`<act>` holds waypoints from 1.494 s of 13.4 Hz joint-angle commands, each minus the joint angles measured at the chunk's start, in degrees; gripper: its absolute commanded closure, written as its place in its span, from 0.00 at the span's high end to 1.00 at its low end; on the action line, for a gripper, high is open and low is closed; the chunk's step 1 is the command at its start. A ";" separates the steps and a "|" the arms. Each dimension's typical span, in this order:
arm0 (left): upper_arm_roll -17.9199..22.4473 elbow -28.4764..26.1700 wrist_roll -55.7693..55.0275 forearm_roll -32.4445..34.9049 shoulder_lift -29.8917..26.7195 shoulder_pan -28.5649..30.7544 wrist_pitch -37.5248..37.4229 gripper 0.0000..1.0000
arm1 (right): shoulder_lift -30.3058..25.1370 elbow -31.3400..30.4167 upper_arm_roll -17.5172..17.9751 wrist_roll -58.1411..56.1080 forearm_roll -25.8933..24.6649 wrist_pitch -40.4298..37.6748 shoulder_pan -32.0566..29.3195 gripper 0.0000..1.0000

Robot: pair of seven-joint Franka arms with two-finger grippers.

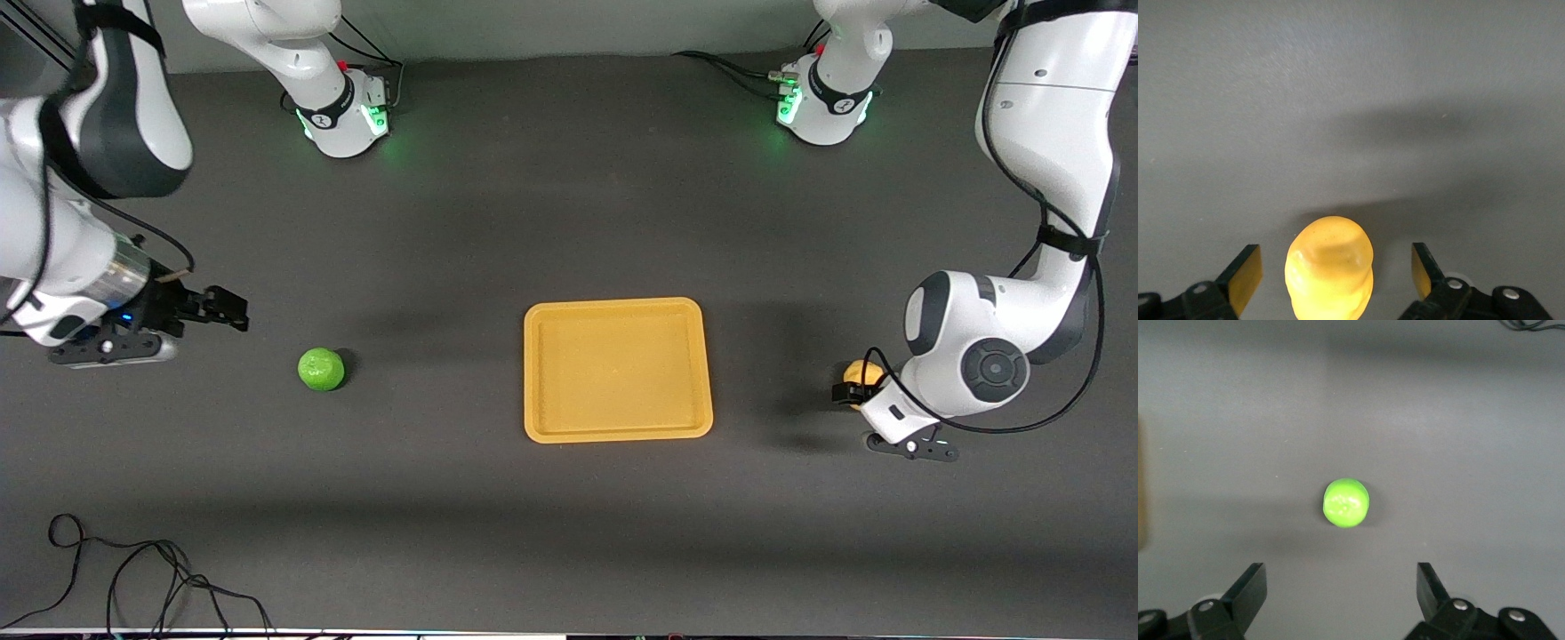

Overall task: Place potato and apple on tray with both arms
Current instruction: 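Reach the left gripper to the potato while the right gripper reaches the apple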

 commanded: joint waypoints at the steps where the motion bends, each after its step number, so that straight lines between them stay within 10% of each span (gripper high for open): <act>1: 0.44 -3.85 1.57 1.25 -1.48 0.00 3.04 1.00 | -0.32 -7.45 -0.36 -1.07 0.72 7.01 1.37 0.99; 8: 0.44 -8.97 4.30 1.16 -1.39 2.02 9.12 0.97 | 9.25 -13.35 -0.62 -1.33 0.02 20.37 2.95 1.00; 9: 0.44 -8.97 4.39 1.16 -1.31 2.02 9.12 0.85 | 10.57 -13.35 -0.62 -1.33 -0.50 21.69 2.87 1.00; 12: 0.44 -8.62 6.40 1.08 -1.39 2.02 8.68 0.06 | 13.74 -13.44 -1.76 -1.16 -3.75 25.47 2.69 1.00; 13: 0.35 -8.53 6.41 0.99 -1.39 1.94 8.50 0.00 | 14.36 -13.44 -1.94 -1.16 -3.84 25.74 2.69 1.00; 20: -1.32 -2.40 6.49 -4.87 -7.71 1.85 -3.68 0.00 | 18.49 -13.53 -2.29 -0.54 -5.08 29.60 2.95 1.00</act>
